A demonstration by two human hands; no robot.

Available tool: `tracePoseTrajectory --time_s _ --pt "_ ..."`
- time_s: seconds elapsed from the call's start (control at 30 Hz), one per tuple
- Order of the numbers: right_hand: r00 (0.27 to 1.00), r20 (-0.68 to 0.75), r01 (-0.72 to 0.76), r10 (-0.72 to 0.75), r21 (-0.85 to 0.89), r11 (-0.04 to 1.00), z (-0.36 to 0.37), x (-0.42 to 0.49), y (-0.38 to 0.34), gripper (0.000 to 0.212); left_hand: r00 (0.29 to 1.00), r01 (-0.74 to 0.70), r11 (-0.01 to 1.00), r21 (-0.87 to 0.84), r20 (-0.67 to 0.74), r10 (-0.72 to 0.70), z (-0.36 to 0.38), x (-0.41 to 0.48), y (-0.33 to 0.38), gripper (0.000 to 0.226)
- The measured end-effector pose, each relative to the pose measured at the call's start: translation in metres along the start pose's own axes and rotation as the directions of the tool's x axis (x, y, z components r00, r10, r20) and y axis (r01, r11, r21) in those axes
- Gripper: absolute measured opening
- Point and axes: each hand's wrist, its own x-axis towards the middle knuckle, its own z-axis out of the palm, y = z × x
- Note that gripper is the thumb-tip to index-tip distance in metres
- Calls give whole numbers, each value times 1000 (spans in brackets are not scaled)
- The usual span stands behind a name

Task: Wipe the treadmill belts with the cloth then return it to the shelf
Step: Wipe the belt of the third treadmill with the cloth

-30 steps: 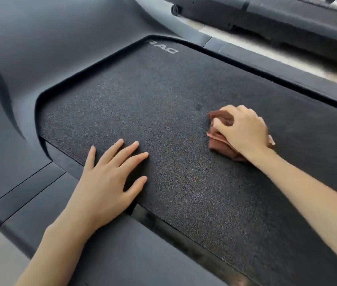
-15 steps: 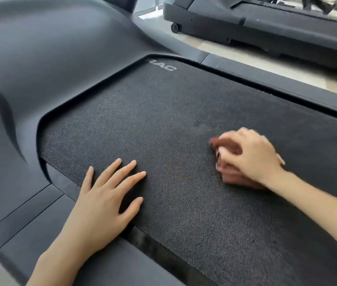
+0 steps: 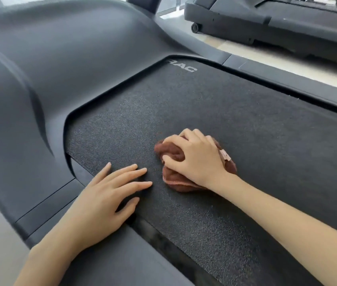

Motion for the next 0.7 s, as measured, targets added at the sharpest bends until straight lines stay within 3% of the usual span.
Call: tracePoseTrajectory --time_s 0.13,0.2,0.27,0.33,0.43,0.5,0.7 --pt "965 62 250 -254 56 967 -20 -40 21 42 974 207 976 65 -108 -199 -19 -18 -43 55" --pt "970 40 239 -240 27 971 -20 -28 36 43 950 288 956 56 -139 -278 -21 -18 -51 64" --pt "995 -21 95 -96 -25 995 -15 5 48 41 944 304 950 73 -155 -291 -18 -15 -48 68" --pt "986 -95 -145 136 -91 985 -5 46 62 38 942 307 949 70 -166 -293 -15 -13 -46 68" --pt "888 -161 -452 431 -126 883 14 97 58 39 931 326 944 55 -194 -310 -15 -14 -48 65" --pt "859 -177 -504 481 -123 855 27 112 36 41 924 336 941 34 -207 -322 -17 -14 -49 61" --pt "994 -48 -98 95 -68 993 36 59 -61 36 924 325 946 6 -213 -316 -17 -15 -52 39"
